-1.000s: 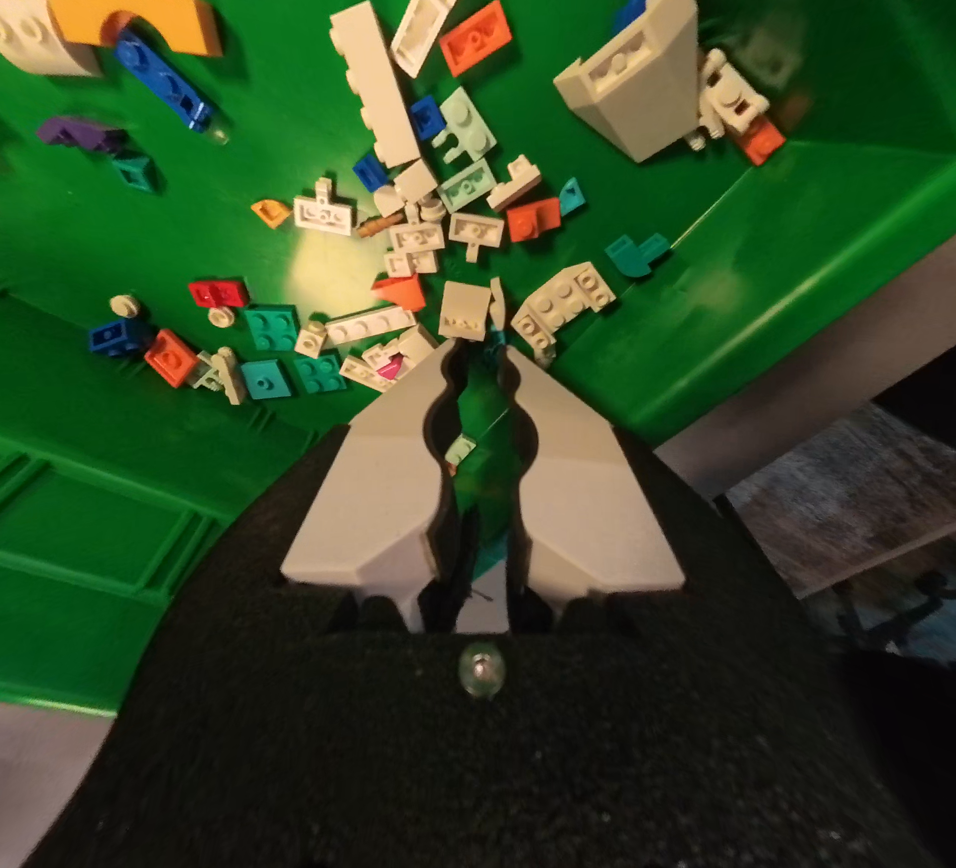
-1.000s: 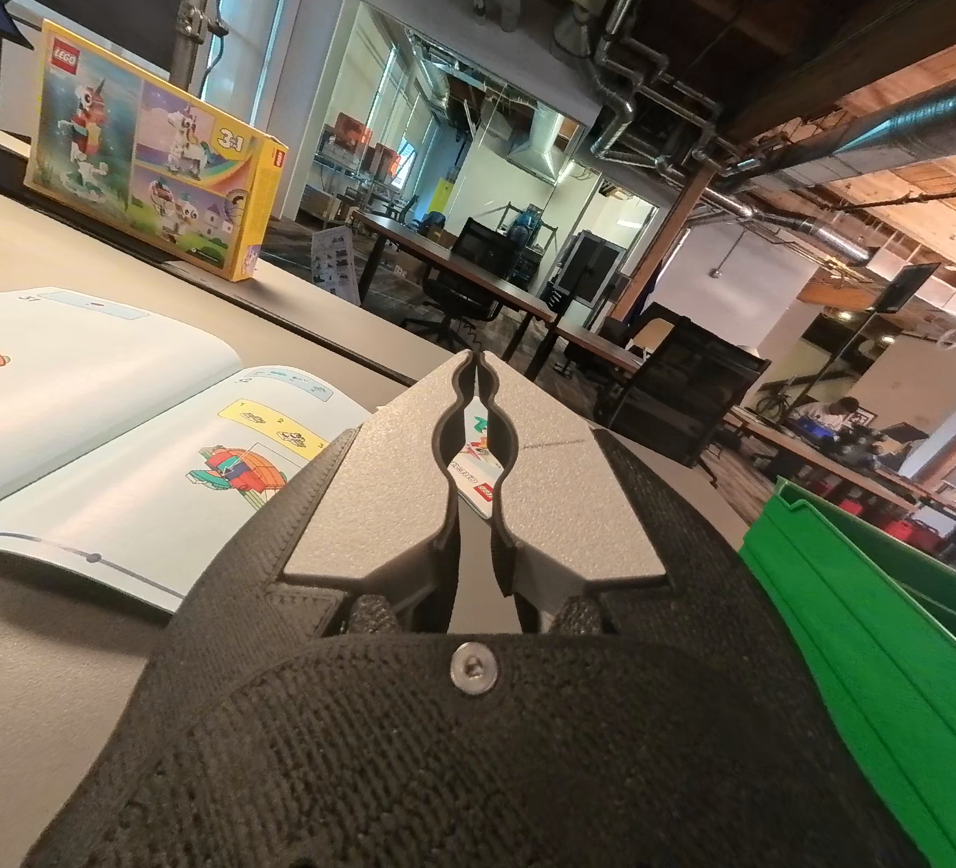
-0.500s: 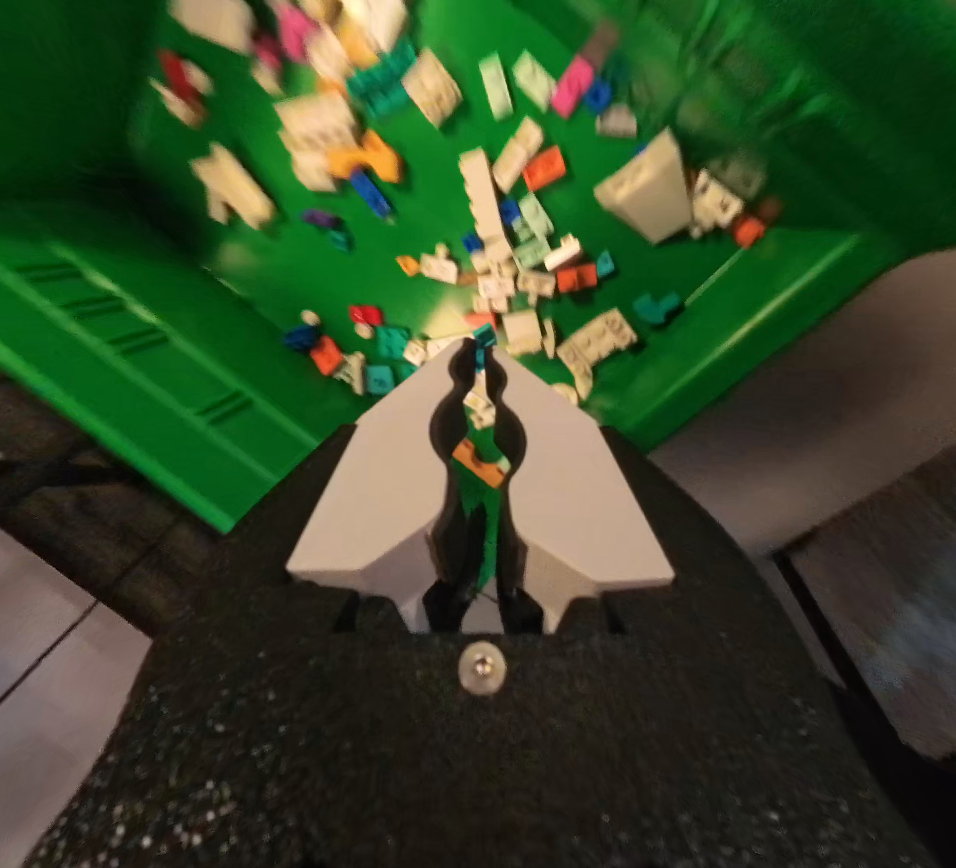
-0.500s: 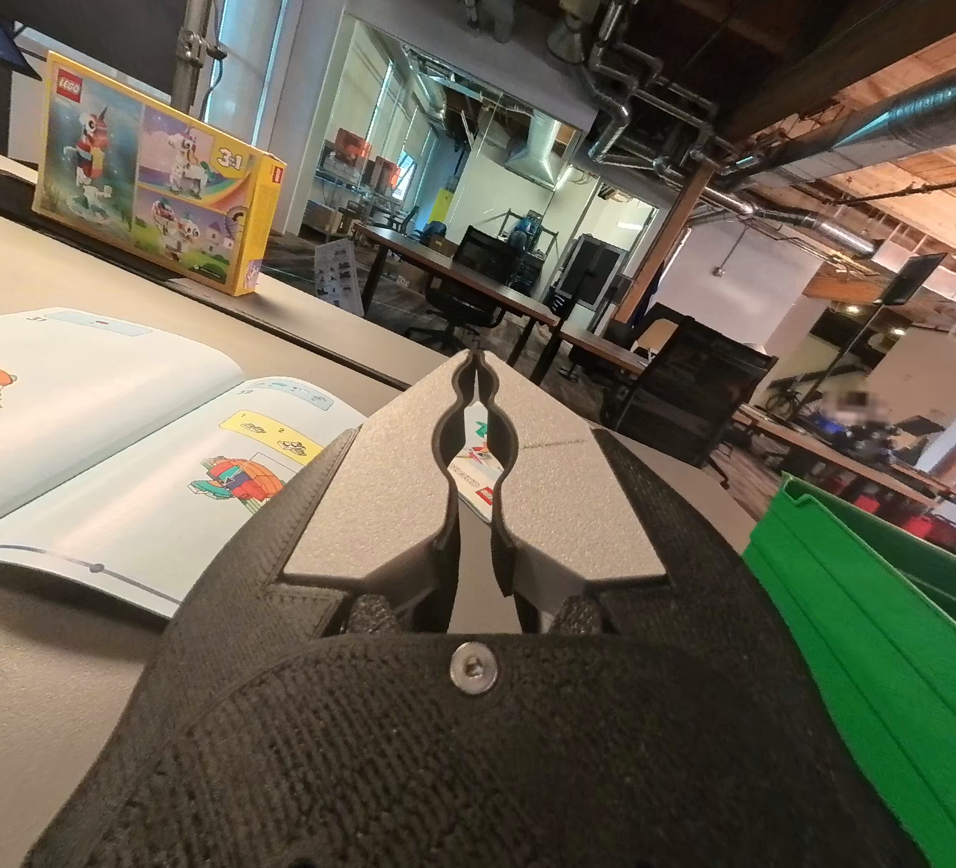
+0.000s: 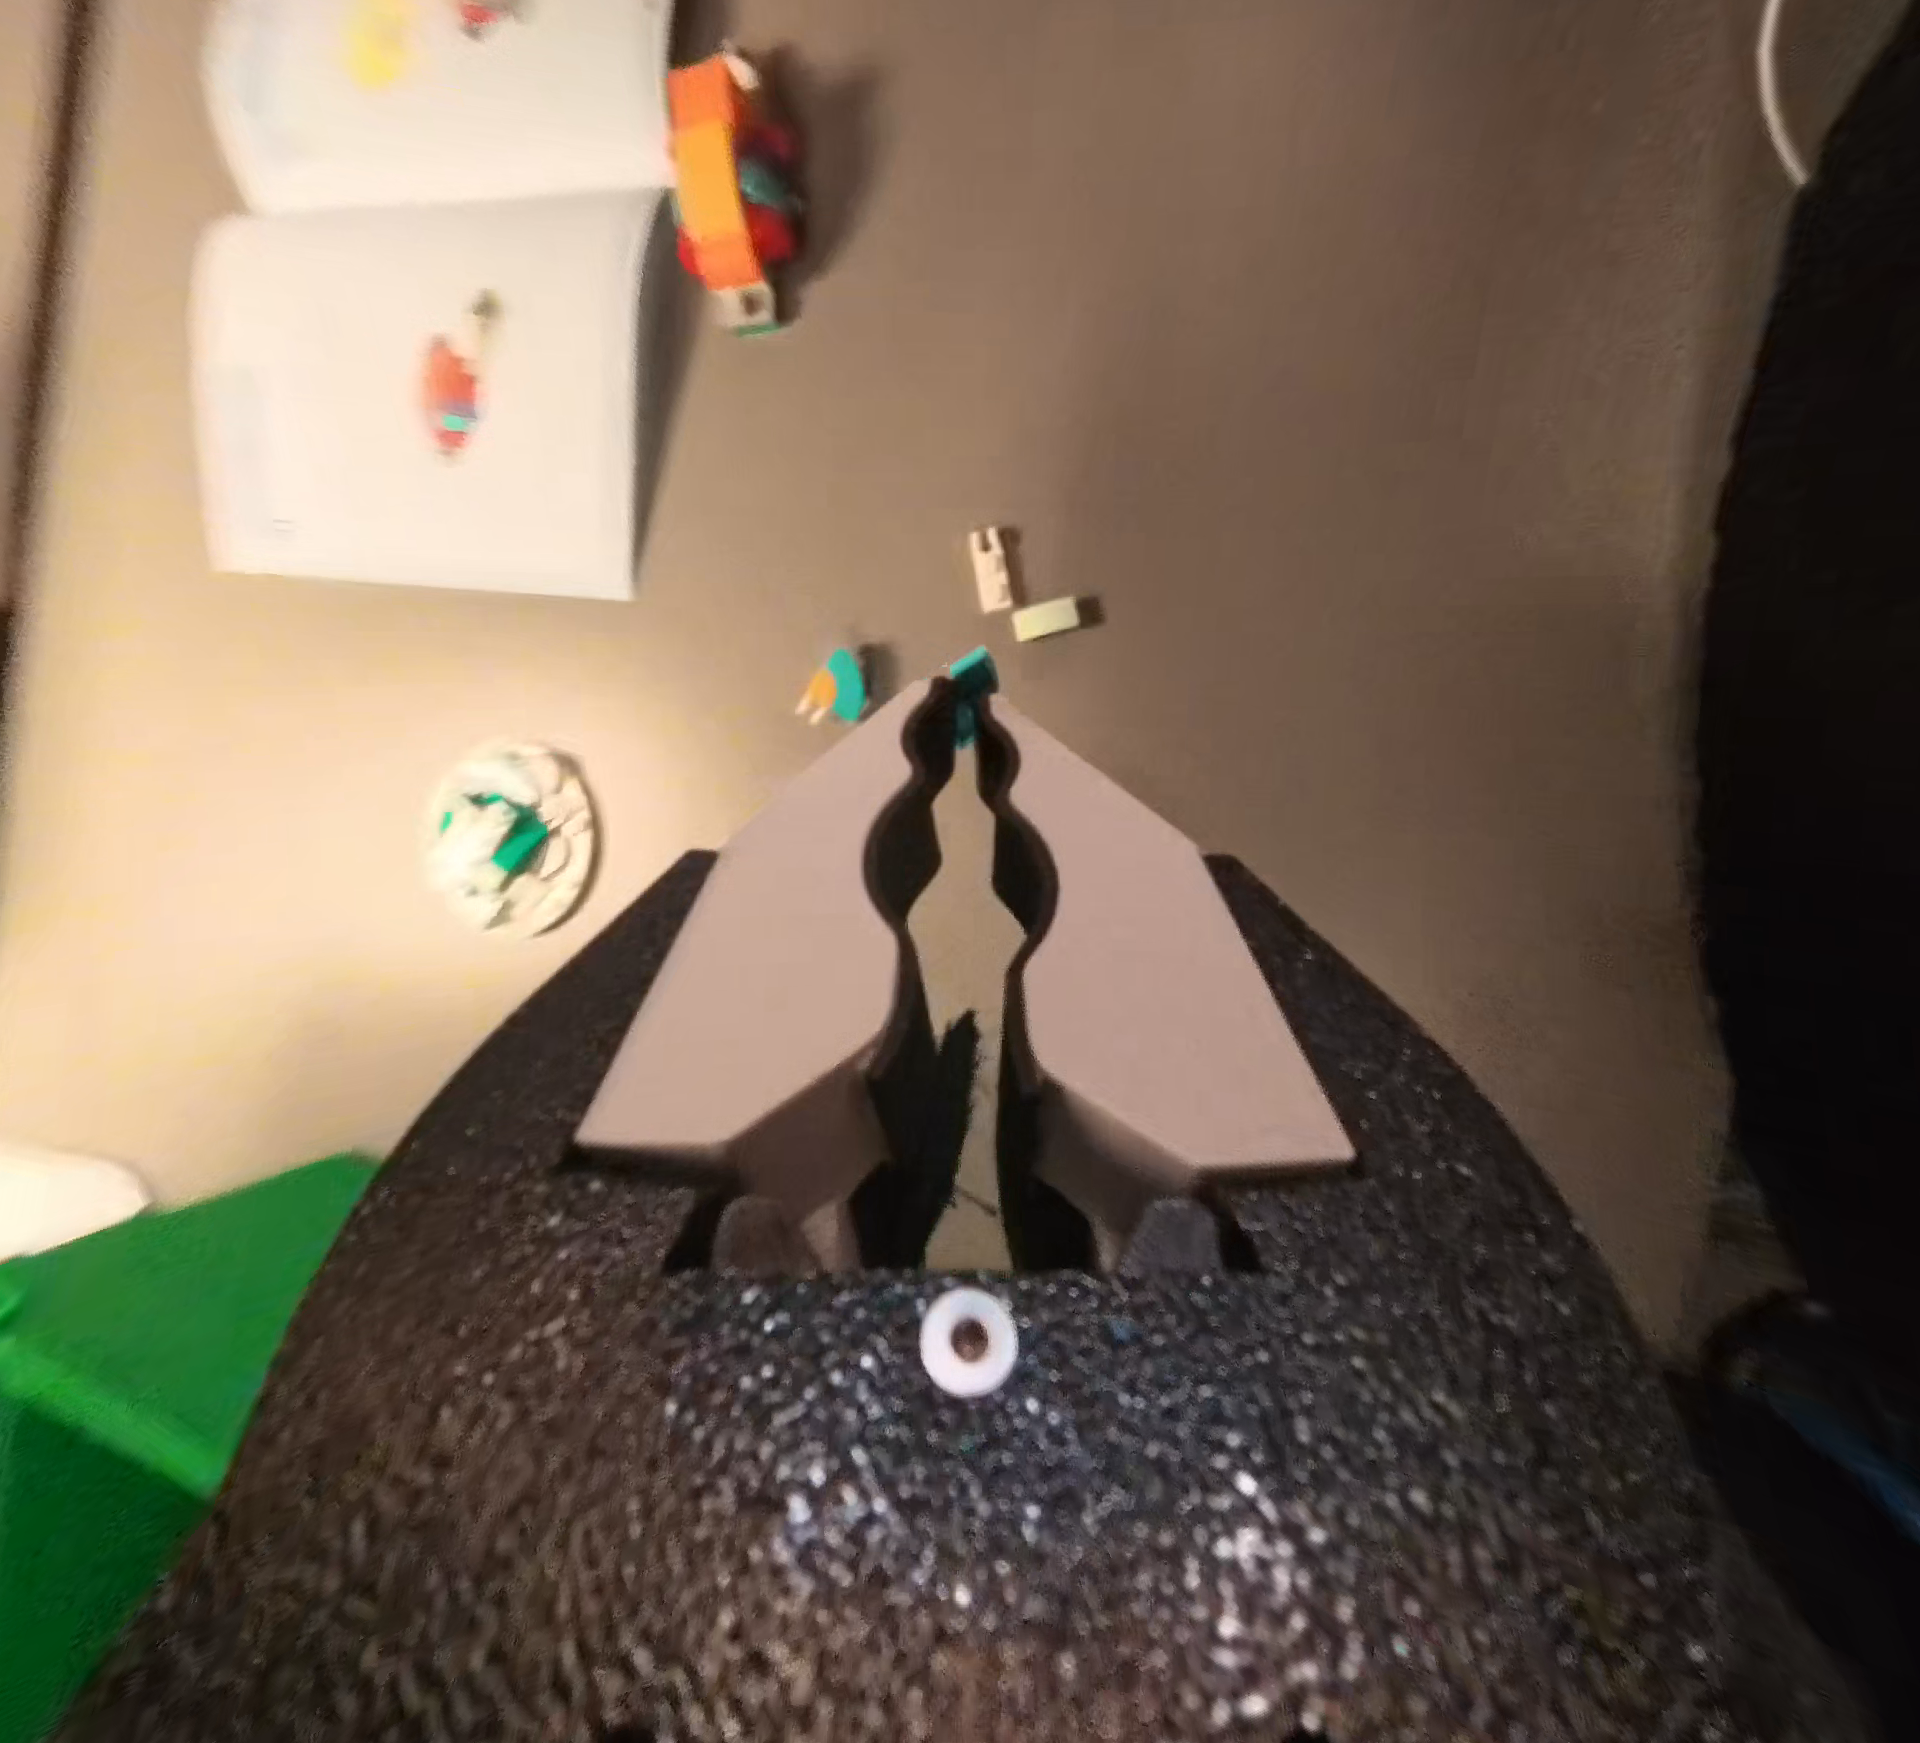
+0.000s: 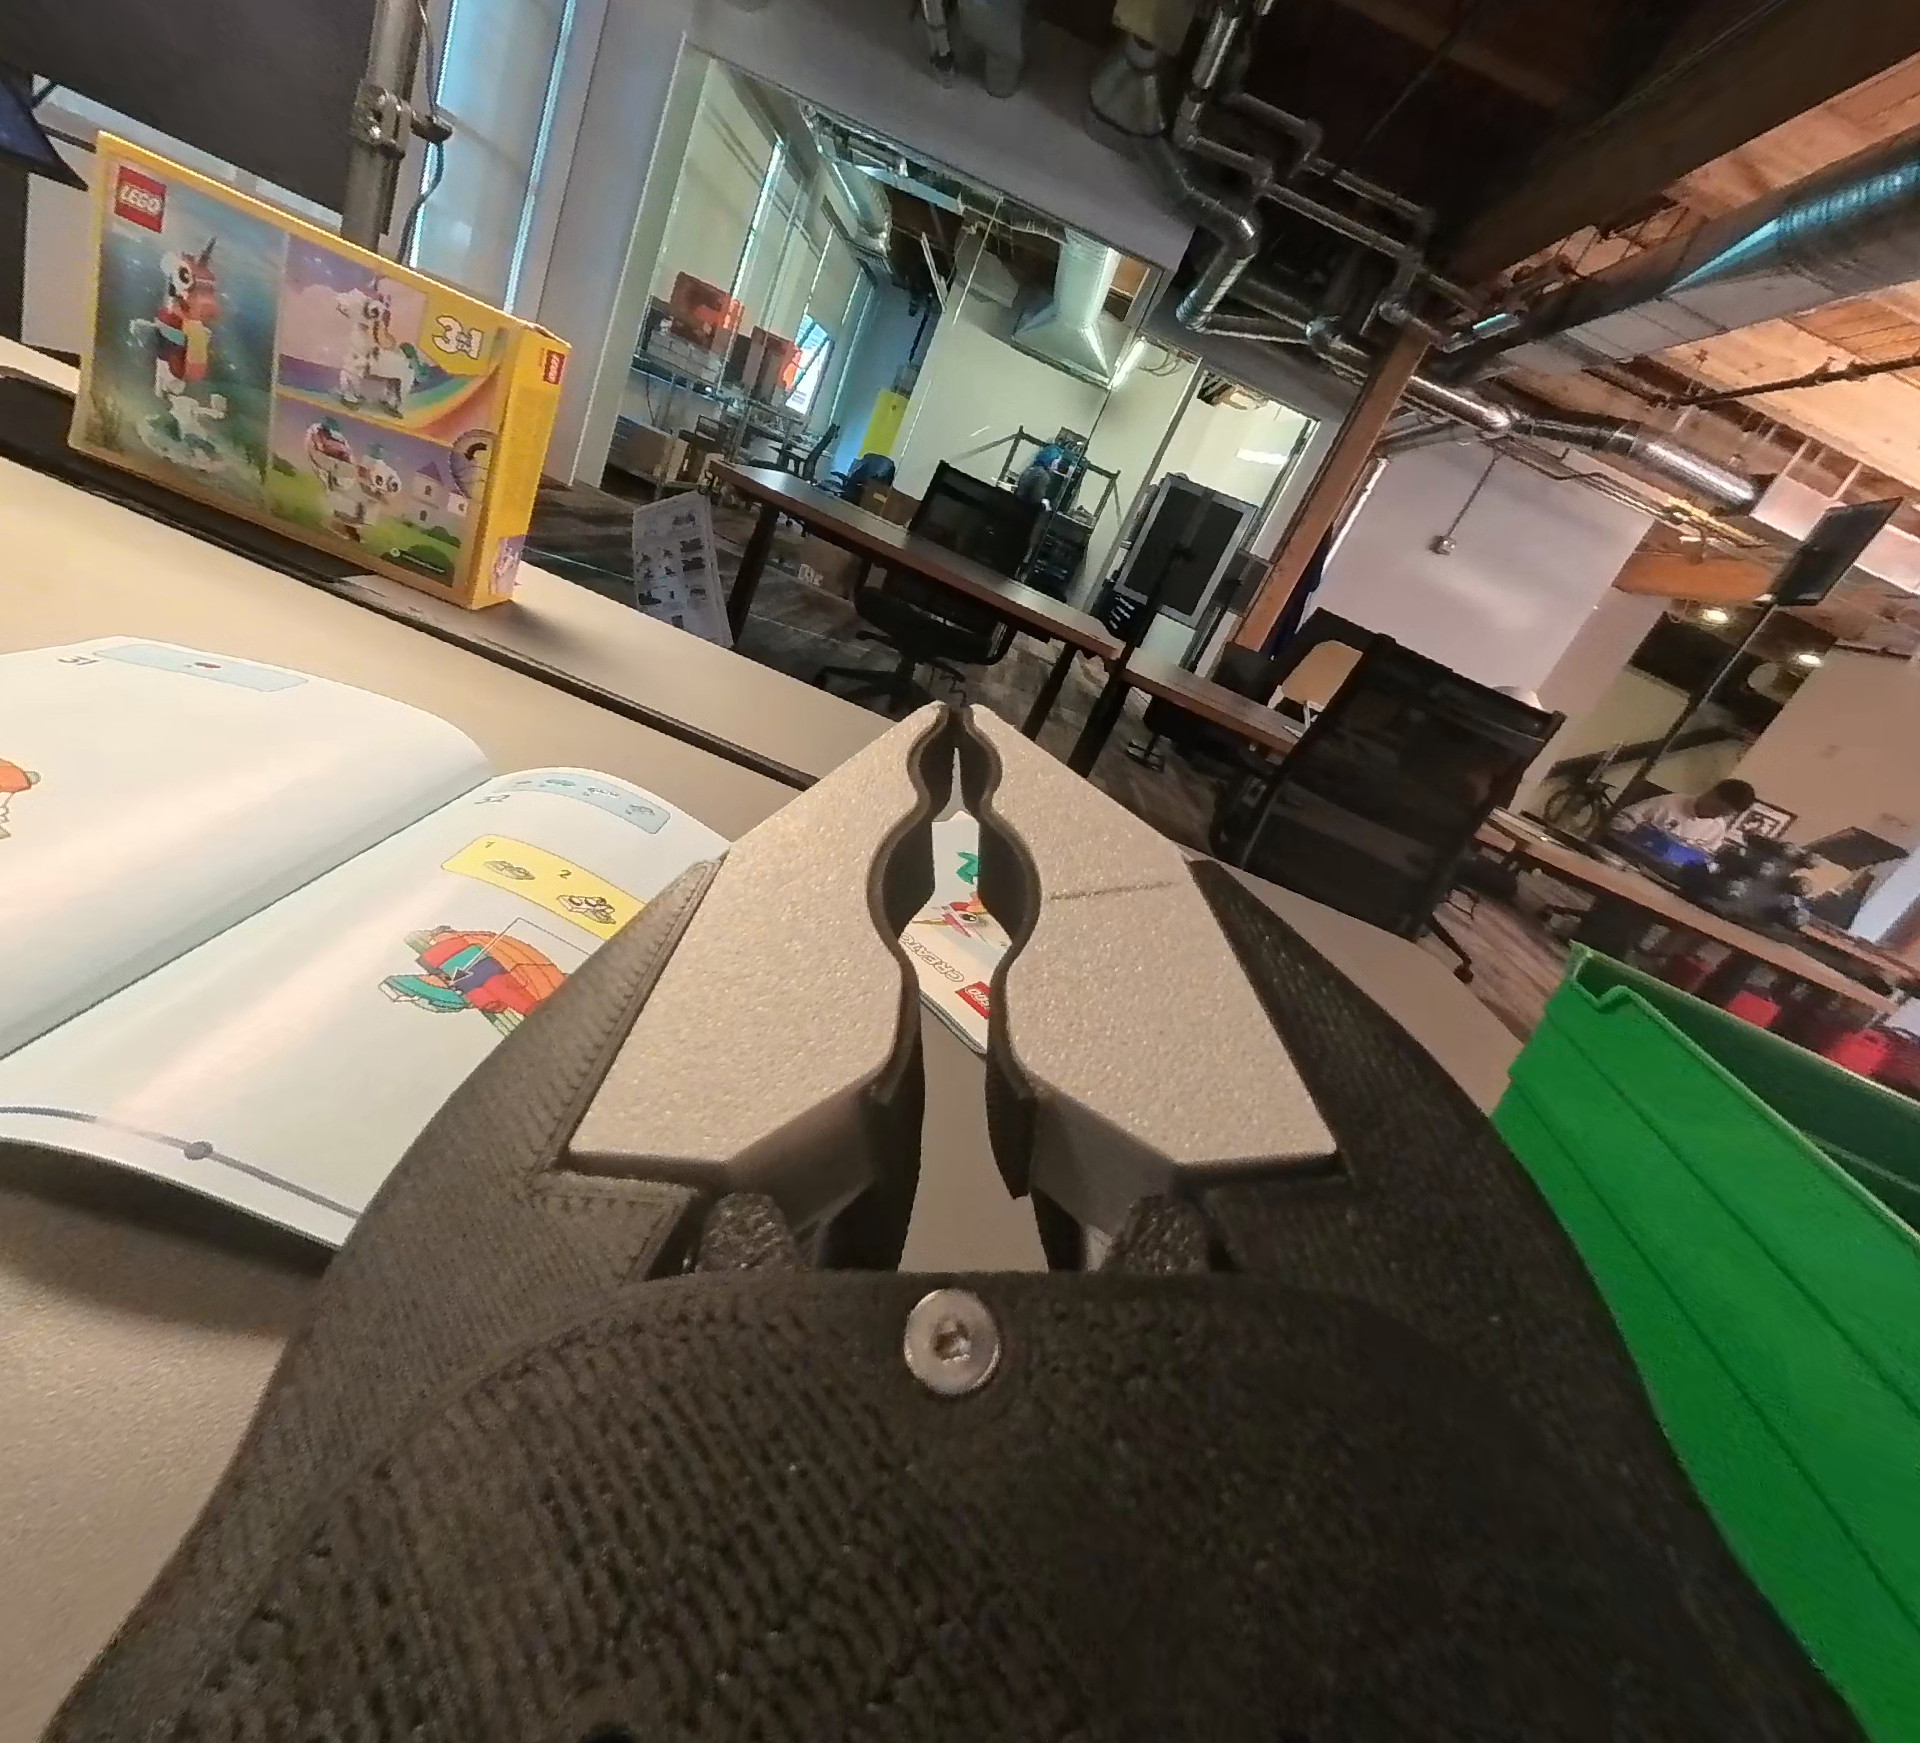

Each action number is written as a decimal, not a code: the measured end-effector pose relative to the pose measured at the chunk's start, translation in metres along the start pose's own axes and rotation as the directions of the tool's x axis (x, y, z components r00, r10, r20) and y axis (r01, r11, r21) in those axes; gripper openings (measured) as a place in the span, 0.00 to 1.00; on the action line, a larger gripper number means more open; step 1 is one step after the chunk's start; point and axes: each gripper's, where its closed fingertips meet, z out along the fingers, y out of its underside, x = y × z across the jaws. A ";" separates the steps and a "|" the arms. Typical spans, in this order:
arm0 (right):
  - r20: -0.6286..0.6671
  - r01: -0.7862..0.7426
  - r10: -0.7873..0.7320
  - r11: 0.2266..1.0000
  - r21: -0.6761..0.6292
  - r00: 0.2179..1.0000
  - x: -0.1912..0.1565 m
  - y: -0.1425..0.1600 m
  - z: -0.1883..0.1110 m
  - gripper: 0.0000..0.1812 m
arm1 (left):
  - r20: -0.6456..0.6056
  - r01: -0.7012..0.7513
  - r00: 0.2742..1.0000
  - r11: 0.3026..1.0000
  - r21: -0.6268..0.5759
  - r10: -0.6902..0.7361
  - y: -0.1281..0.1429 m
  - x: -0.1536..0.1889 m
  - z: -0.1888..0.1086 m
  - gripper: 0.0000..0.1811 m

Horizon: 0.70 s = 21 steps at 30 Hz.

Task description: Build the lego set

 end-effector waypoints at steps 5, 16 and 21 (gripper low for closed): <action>0.005 0.011 -0.011 1.000 -0.004 1.000 -0.002 0.000 0.000 0.00 | -0.131 0.084 0.988 0.996 -0.020 -0.086 0.005 -0.001 0.033 0.01; 0.008 0.023 -0.023 1.000 -0.009 1.000 -0.003 0.001 0.001 0.00 | -0.220 0.138 0.963 0.986 -0.093 -0.156 0.017 0.006 0.055 0.02; 0.007 0.023 -0.023 1.000 -0.010 1.000 -0.003 0.001 0.001 0.00 | -0.228 0.148 0.959 0.983 -0.107 -0.169 0.022 0.010 0.057 0.06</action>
